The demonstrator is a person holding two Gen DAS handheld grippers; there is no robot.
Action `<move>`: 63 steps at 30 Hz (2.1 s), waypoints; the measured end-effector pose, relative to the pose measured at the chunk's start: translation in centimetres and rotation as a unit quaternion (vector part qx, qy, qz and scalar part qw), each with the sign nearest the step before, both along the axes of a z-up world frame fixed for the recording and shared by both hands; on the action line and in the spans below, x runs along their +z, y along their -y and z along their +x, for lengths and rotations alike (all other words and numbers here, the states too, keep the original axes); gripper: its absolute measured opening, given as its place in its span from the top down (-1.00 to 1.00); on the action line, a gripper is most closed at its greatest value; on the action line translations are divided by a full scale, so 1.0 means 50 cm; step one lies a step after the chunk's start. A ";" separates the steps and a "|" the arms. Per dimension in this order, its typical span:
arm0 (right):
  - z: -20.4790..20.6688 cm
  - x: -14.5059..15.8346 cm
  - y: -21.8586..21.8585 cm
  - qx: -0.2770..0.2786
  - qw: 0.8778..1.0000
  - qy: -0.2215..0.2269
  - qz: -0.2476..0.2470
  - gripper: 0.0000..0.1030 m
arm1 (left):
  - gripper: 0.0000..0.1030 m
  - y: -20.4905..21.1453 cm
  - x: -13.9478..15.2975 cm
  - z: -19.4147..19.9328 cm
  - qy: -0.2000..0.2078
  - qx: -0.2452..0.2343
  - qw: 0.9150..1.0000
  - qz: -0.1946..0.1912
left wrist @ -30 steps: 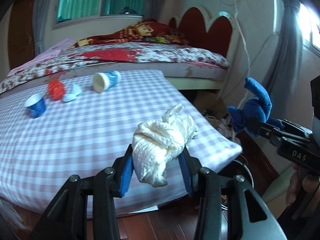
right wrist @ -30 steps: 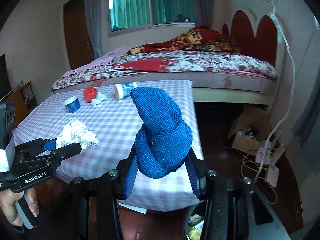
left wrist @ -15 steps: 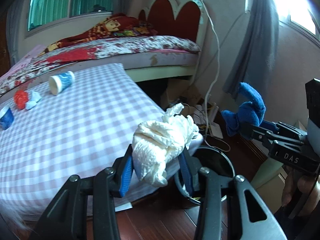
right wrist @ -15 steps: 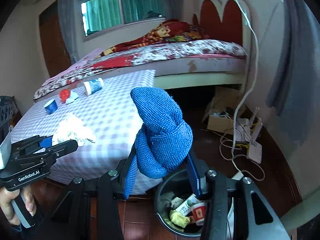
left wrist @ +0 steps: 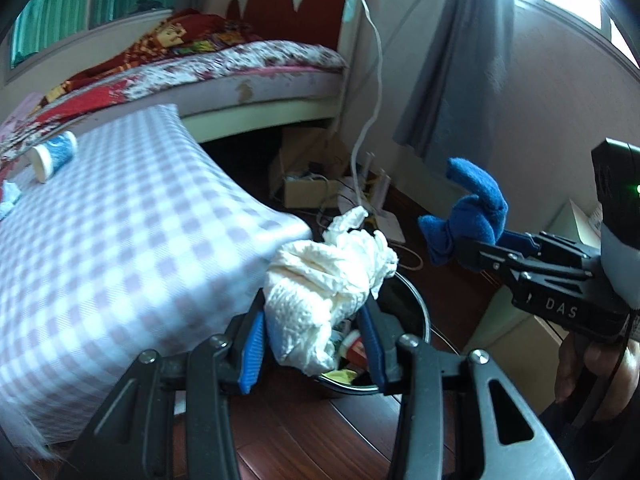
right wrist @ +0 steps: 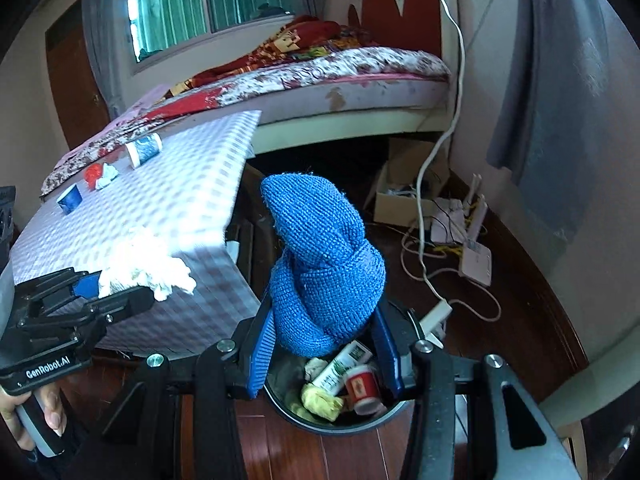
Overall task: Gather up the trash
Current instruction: 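Carry tissue and blue towel over the black bin and release both, then move both tools back over the table toward the blue bowl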
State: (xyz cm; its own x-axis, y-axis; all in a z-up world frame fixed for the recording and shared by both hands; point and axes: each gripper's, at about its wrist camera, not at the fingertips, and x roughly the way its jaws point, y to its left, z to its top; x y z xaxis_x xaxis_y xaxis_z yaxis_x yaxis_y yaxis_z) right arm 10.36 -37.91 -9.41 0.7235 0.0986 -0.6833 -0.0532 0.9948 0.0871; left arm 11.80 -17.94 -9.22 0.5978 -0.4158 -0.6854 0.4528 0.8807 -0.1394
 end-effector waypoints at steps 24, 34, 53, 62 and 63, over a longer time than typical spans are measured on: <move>0.049 -0.176 0.048 0.033 0.993 -0.107 -0.029 0.08 | 0.15 0.110 -0.147 0.064 -0.085 -0.026 0.996 0.014; 0.090 -0.224 0.040 0.055 0.988 -0.145 -0.019 -0.01 | 0.01 0.124 -0.180 0.082 -0.106 -0.032 0.994 0.017; 0.079 -0.255 0.073 -0.007 0.982 -0.177 -0.062 -0.98 | -0.89 0.072 -0.189 0.076 -0.081 0.028 0.995 0.056; 0.073 -0.218 0.060 -0.011 0.985 -0.162 -0.052 -0.98 | -0.89 0.063 -0.170 0.064 -0.071 0.033 0.995 0.060; 0.072 -0.214 0.059 -0.010 0.986 -0.161 -0.052 -0.98 | -0.90 0.061 -0.166 0.062 -0.070 0.033 0.995 0.060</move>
State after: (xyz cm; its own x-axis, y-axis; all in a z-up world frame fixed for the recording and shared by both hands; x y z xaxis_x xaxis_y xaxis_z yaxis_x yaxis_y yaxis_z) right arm 13.95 -40.83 -20.13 0.4694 0.0042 -0.8830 -0.0190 0.9998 -0.0053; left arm 14.91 -20.97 -17.53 0.5167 -0.2883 -0.8062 0.3764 0.9222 -0.0886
